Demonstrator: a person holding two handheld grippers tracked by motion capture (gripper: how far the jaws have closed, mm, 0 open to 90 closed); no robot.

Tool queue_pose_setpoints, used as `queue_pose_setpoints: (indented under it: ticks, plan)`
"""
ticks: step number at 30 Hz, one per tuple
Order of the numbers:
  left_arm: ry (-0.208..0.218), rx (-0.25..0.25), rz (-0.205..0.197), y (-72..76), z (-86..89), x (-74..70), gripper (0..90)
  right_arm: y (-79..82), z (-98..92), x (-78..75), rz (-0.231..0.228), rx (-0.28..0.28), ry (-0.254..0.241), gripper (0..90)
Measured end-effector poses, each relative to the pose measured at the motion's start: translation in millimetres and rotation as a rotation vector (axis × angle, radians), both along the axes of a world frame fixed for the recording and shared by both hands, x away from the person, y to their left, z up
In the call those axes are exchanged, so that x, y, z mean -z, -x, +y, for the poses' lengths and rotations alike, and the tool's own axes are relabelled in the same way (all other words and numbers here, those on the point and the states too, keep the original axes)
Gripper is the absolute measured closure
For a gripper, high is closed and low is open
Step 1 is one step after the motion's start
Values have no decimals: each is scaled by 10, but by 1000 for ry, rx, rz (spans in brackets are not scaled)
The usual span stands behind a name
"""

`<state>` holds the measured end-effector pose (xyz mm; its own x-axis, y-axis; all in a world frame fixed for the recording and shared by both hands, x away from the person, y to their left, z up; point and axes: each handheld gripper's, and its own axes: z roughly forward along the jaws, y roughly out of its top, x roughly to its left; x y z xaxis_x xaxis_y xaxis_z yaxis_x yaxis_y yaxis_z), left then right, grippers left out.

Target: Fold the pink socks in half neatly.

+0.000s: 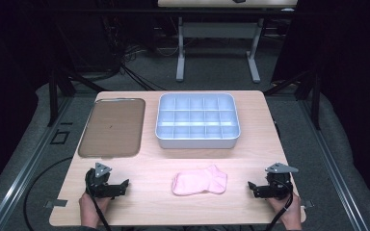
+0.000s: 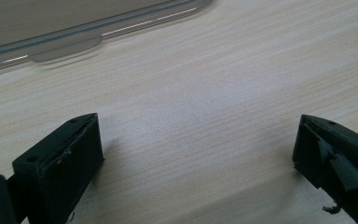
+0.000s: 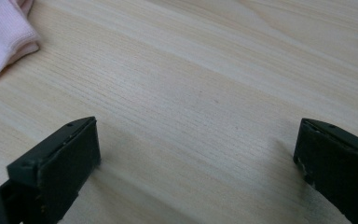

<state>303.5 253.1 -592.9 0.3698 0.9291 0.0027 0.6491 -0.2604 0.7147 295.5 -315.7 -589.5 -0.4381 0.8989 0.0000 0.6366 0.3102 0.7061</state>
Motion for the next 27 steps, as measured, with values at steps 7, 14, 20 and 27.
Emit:
queue_pose_setpoints:
  ticks: [7,14,20,27]
  plan:
    - [2,-3,0,0,-2,0,13,-2,2,-1,1,4,-1,0]
    - [0,-3,1,1,-2,-1,11,-3,6,-3,4,9,0,0]
    - [-2,-8,2,0,-3,-1,6,-5,9,-4,3,16,1,0]
    - [-3,-14,1,4,-12,-7,1,-18,12,-13,11,13,6,0]
